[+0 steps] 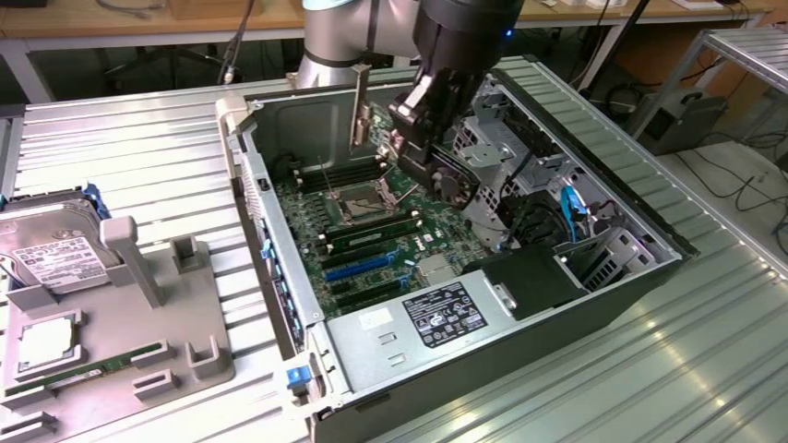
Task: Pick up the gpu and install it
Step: 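Insert the gpu into the slot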
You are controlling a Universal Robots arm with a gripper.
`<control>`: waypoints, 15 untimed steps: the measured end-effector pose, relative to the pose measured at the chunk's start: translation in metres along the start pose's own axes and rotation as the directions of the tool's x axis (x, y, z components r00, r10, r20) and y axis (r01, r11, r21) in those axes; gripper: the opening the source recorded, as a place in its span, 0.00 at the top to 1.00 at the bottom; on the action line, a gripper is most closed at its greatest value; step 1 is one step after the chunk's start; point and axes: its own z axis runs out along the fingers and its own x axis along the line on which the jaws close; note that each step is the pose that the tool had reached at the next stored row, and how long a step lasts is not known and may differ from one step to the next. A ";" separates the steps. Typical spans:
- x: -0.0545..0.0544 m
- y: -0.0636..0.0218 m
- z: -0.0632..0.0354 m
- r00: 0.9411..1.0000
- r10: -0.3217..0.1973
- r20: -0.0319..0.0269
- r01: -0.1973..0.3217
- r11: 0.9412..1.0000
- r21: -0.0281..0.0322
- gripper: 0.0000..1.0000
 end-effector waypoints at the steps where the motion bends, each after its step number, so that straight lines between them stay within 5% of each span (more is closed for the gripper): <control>1: 0.000 0.0000 0.0010 0.999 -0.037 -0.002 0.037 0.999 -0.003 0.74; 5: 0.000 -0.0002 0.0033 0.991 -0.137 -0.006 0.136 0.991 -0.010 0.74; 11: 0.000 -0.0003 0.0062 0.968 -0.252 -0.011 0.252 0.967 -0.020 0.74; 14: 0.001 -0.0005 0.0089 0.938 -0.345 -0.014 0.345 0.938 -0.028 0.74; 15: 0.001 -0.0005 0.0094 0.933 -0.359 -0.014 0.359 0.933 -0.029 0.74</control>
